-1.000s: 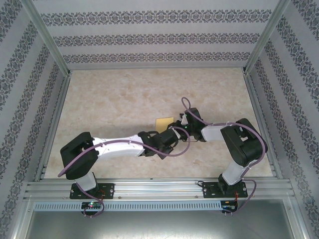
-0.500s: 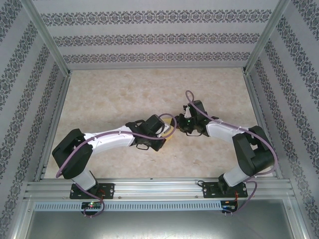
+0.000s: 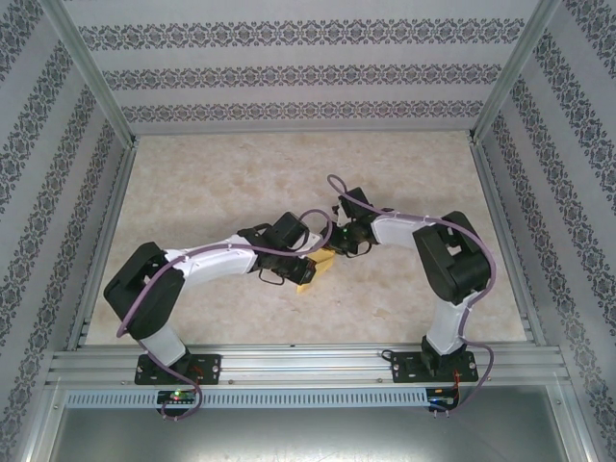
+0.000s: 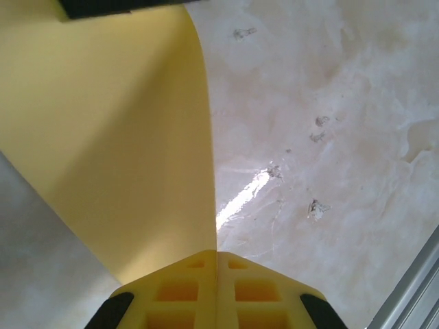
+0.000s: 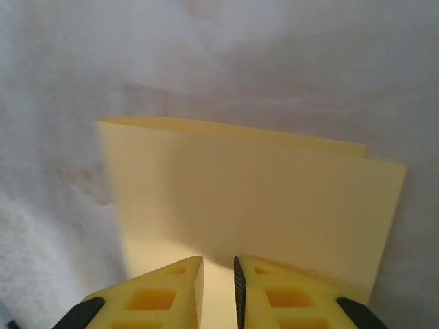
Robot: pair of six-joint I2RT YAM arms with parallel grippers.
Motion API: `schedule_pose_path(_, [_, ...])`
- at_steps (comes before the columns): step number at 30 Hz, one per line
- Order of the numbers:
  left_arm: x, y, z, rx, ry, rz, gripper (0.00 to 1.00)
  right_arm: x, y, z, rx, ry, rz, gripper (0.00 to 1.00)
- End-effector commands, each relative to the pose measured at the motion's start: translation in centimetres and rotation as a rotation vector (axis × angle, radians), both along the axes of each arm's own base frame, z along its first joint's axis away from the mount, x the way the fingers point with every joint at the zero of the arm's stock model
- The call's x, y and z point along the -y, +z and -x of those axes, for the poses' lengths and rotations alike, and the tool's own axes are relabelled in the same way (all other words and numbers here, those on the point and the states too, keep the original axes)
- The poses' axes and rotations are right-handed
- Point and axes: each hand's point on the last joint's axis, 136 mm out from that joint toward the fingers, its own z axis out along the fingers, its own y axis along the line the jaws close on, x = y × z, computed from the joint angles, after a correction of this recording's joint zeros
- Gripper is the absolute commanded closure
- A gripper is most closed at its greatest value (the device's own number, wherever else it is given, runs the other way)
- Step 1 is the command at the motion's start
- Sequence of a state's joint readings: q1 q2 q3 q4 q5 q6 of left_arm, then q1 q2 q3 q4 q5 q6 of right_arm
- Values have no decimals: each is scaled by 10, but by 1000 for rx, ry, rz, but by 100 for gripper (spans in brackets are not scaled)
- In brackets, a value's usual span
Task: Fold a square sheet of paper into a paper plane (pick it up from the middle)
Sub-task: Third fold the triangle at the center of the table.
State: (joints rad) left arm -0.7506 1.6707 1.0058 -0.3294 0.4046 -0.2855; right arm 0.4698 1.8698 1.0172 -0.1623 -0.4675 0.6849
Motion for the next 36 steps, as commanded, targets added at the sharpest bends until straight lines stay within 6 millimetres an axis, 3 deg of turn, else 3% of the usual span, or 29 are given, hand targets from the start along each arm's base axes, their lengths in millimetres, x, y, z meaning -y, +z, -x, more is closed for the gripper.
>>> schedule_pose_path(1, [3, -3, -4, -61, 15, 55, 100, 6, -16, 13, -31, 72, 100, 80])
schedule_pose_path(11, [-15, -26, -23, -88, 79, -36, 100, 2, -15, 14, -16, 92, 107, 80])
schedule_pose_path(18, [-19, -29, -34, -45, 70, -96, 100, 3, -20, 18, -29, 95, 119, 79])
schedule_pose_path(27, [-21, -35, -30, -83, 83, -109, 100, 4, -18, 18, -25, 86, 120, 78])
schedule_pose_path(31, [-13, -33, -22, -130, 79, -53, 100, 2, -15, 17, -16, 81, 106, 78])
schedule_pose_path(36, [-22, -38, -24, -112, 115, -89, 100, 2, -13, 17, -14, 76, 103, 77])
